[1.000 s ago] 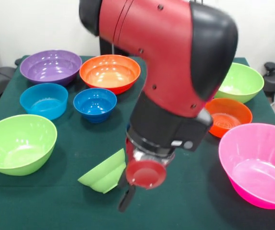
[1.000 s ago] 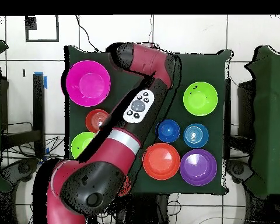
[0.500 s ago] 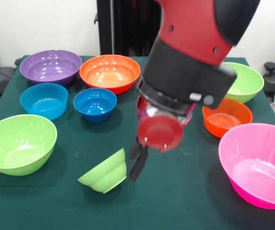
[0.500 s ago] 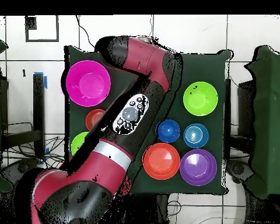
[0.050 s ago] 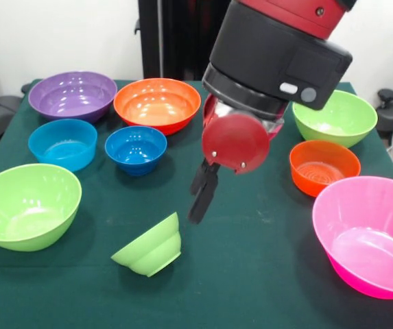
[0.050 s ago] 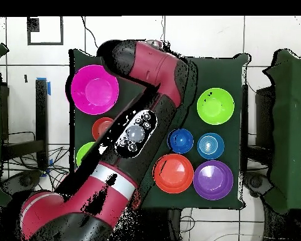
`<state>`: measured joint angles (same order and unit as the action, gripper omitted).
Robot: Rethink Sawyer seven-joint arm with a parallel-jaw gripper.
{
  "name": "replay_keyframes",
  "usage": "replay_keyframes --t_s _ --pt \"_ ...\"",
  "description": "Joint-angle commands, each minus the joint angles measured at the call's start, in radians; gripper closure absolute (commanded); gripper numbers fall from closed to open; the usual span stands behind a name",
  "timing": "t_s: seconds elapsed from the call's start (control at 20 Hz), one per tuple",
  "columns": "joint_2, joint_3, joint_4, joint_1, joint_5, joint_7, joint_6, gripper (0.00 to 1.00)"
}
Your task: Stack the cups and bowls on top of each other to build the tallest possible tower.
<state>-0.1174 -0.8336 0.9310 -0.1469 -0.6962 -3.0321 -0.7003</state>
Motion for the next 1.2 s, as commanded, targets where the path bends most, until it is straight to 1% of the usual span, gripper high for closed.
replay_keyframes --t_s 0.05,0.3,0.55,0.75,0.95,1.05,1.2 --pt "-0.012 0.187 0.16 -0.034 0.063 0.004 0.027 0.0" --pt "-0.002 0.189 0.191 -0.06 0.075 -0.007 0.061 0.0" --pt "0.022 0.186 0.196 -0.085 0.091 -0.021 0.083 0.0" --pt "0.018 0.191 0.213 -0.096 0.102 -0.009 0.101 0.0" --pt "-0.022 0.218 0.275 -0.101 0.118 0.032 0.144 0.0" --pt "-0.059 0.246 0.322 -0.098 0.135 0.081 0.179 0.0" --pt "-0.132 0.303 0.399 -0.078 0.176 0.182 0.23 0.0"
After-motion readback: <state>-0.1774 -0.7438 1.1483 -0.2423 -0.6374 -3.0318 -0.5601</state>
